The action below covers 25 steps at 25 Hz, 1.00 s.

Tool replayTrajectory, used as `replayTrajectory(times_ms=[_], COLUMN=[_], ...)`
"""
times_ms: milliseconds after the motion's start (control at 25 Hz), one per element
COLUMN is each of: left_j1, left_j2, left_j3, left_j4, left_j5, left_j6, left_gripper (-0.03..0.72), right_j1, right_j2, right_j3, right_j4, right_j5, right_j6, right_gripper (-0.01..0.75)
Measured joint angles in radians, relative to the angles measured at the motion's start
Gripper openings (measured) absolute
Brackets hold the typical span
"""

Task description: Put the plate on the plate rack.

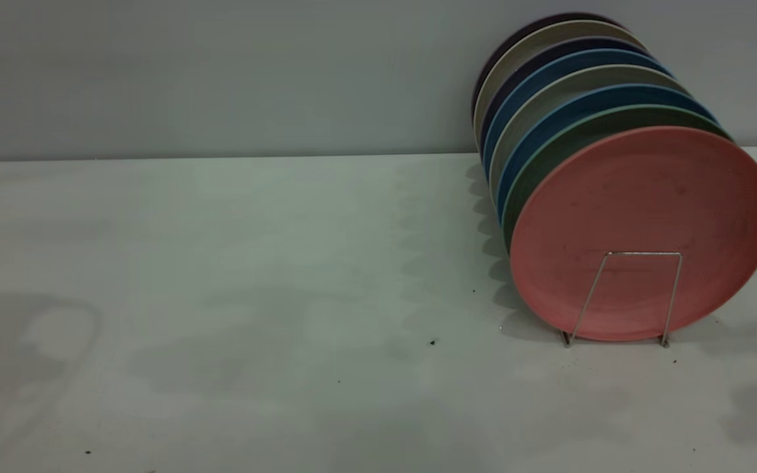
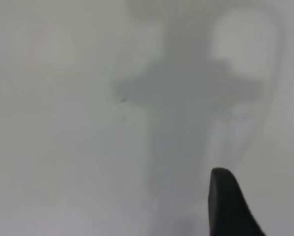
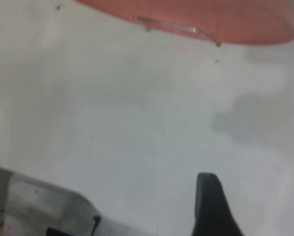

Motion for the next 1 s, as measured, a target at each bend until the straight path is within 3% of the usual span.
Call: replayTrajectory(times_ms=[280, 600, 1000], left_j1=[0.0, 0.0, 0.0], left_j2=[-0.266, -0.621, -1.093], left_j3=[0.207, 0.396, 0.604], left_j4=[-0.154, -0.169, -0.169], left_j5=[-0.001, 0.053, 0.162], left_j6=[0.115, 0.117, 0.073], left_gripper=[0.379, 0.379, 0.379], right_j1=[0.0, 0.0, 0.0], right_j2=[-0.265, -0.619, -0.926], right_j3=[0.133, 0.354, 0.515], right_j4=[-0.008, -0.001, -0.001], right_j5=[0.094, 0.141, 0.142], right_j6=[0.011, 0.025, 0.04], right_gripper=[0.471, 0.471, 0.471])
